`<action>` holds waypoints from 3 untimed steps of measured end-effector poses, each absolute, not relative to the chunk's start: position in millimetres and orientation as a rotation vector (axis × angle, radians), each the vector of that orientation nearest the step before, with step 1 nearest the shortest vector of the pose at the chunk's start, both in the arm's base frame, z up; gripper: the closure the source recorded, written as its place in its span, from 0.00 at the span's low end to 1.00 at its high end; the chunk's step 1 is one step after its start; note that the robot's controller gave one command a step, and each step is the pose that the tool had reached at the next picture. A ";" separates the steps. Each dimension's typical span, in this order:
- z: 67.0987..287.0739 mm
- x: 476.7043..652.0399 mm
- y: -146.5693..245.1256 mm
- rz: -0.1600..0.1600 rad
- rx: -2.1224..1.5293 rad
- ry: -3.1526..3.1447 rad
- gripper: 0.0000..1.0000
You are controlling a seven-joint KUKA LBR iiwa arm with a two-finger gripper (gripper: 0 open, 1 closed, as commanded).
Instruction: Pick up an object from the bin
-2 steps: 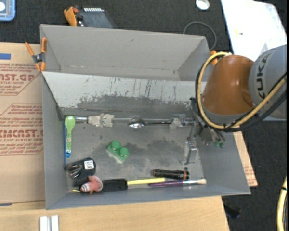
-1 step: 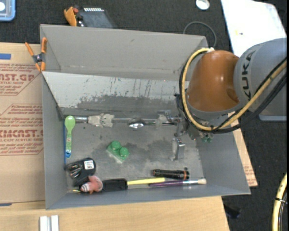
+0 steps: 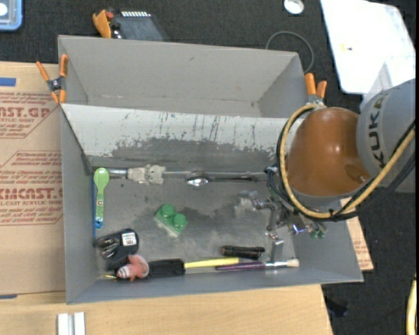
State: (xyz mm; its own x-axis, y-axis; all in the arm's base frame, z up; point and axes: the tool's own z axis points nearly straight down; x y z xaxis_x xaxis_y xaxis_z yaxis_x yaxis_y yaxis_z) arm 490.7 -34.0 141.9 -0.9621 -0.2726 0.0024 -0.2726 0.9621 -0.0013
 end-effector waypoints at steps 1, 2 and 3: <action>66.8 500.0 -72.2 0.005 0.301 -3.147 0.00; 70.7 484.3 -63.8 0.004 0.316 -3.139 1.00; 71.1 484.3 -63.8 0.004 0.316 -3.139 1.00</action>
Offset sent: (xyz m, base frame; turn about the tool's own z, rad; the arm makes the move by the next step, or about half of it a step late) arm -0.0075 -0.0308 -0.0719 0.0756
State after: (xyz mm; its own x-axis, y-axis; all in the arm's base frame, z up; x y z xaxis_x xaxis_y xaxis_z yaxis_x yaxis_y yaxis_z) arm 484.3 -63.8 71.1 -0.9799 -0.1991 -0.0131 -0.1991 0.9800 -0.0040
